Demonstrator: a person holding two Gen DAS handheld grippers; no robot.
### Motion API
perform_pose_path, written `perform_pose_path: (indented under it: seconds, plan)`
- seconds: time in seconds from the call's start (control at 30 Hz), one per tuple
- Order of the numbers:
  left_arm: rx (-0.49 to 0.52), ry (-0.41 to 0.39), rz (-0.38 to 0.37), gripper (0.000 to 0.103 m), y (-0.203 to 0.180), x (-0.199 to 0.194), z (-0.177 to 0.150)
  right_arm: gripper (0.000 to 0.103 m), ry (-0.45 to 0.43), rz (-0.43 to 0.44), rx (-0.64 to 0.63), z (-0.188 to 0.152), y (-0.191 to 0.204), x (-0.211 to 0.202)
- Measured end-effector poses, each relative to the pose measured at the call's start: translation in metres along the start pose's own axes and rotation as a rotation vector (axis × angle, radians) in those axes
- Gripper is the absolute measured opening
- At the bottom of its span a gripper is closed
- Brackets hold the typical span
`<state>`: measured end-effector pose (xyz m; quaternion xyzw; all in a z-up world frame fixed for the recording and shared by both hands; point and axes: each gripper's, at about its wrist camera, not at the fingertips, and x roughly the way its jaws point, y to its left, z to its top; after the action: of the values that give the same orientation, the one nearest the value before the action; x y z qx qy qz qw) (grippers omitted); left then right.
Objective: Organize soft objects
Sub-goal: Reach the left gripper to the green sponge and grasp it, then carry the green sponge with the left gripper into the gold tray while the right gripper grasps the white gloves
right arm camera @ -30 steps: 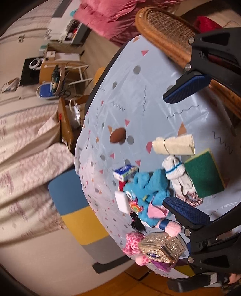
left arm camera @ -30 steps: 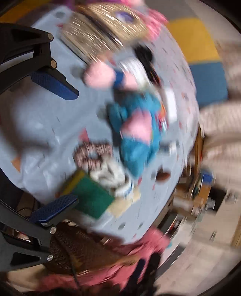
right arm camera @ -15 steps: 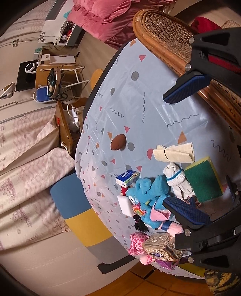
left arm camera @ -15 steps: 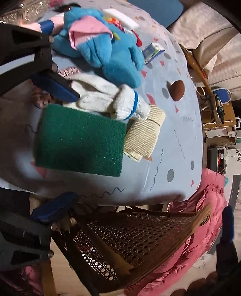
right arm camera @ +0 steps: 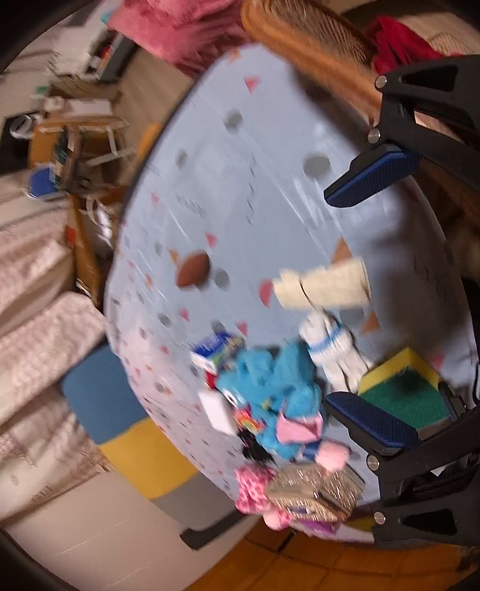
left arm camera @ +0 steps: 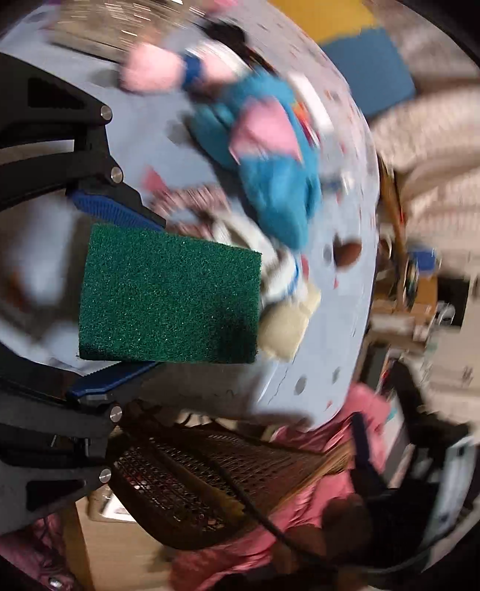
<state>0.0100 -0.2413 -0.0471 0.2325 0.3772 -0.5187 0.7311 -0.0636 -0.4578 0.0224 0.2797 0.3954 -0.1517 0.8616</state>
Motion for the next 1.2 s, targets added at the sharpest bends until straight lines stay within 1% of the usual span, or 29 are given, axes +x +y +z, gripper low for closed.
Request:
perform_pose_path:
  seconds: [0.07,0.13,0.2,0.27,0.3,0.37,0.4,0.43,0.47,0.5,0.53,0.57,0.63,0.7,0.87,0.97,1.07,1.13,1.17,1.2]
  plan:
    - [-0.104,-0.026,0.025,0.068,0.017,-0.018,-0.017,0.096,0.063,0.062,0.012,0.001,0.012,0.014]
    - [-0.192,-0.033,0.053,0.068,0.032,-0.029,-0.032,0.090,0.150,0.124,0.025,0.000,0.028,0.037]
    - [-0.292,-0.023,0.110,0.068,0.049,-0.038,-0.051,0.086,0.201,0.128,0.044,-0.001,0.040,0.058]
    - [-0.355,-0.017,0.163,0.068,0.061,-0.043,-0.066,0.081,0.231,0.096,0.064,-0.003,0.050,0.082]
    - [-0.383,-0.007,0.210,0.068,0.067,-0.045,-0.073,0.078,0.237,0.070,0.083,-0.004,0.053,0.093]
    - [-0.423,0.002,0.264,0.068,0.076,-0.047,-0.084,0.071,0.235,0.018,0.122,-0.004,0.055,0.113]
    - [-0.439,-0.001,0.272,0.069,0.079,-0.048,-0.087,0.067,0.226,-0.013,0.130,-0.005,0.057,0.124]
    - [-0.450,-0.006,0.278,0.069,0.083,-0.049,-0.091,0.060,0.224,-0.045,0.130,-0.005,0.056,0.131]
    - [-0.452,-0.009,0.284,0.069,0.083,-0.049,-0.091,0.053,0.232,-0.079,0.140,-0.006,0.055,0.140]
    - [-0.454,-0.011,0.296,0.070,0.083,-0.048,-0.092,0.048,0.250,-0.088,0.153,-0.009,0.051,0.149]
    - [-0.456,-0.010,0.296,0.070,0.084,-0.047,-0.091,0.046,0.263,-0.082,0.156,-0.011,0.050,0.155]
    - [-0.465,-0.005,0.290,0.070,0.085,-0.044,-0.092,0.044,0.246,-0.087,0.147,-0.011,0.049,0.155]
    - [-0.501,0.016,0.272,0.071,0.091,-0.036,-0.097,0.043,0.235,-0.091,0.132,-0.011,0.048,0.153]
    - [-0.502,0.003,0.277,0.070,0.091,-0.035,-0.096,0.043,0.232,-0.071,0.128,-0.012,0.046,0.154]
    - [-0.511,-0.021,0.249,0.067,0.093,-0.039,-0.094,0.043,0.245,-0.041,0.105,-0.008,0.040,0.158]
    - [-0.517,-0.072,0.250,0.067,0.091,-0.056,-0.091,0.043,0.240,-0.036,0.083,-0.008,0.040,0.158]
    - [-0.564,-0.129,0.240,0.068,0.092,-0.083,-0.090,0.043,0.219,-0.038,0.043,-0.011,0.041,0.157]
    - [-0.648,-0.186,0.223,0.068,0.101,-0.112,-0.093,0.043,0.210,-0.042,0.015,-0.014,0.043,0.155]
    - [-0.675,-0.202,0.227,0.068,0.105,-0.121,-0.094,0.043,0.209,-0.045,0.002,-0.015,0.044,0.155]
    - [-0.728,-0.226,0.244,0.068,0.113,-0.138,-0.098,0.043,0.206,-0.049,-0.009,-0.015,0.045,0.154]
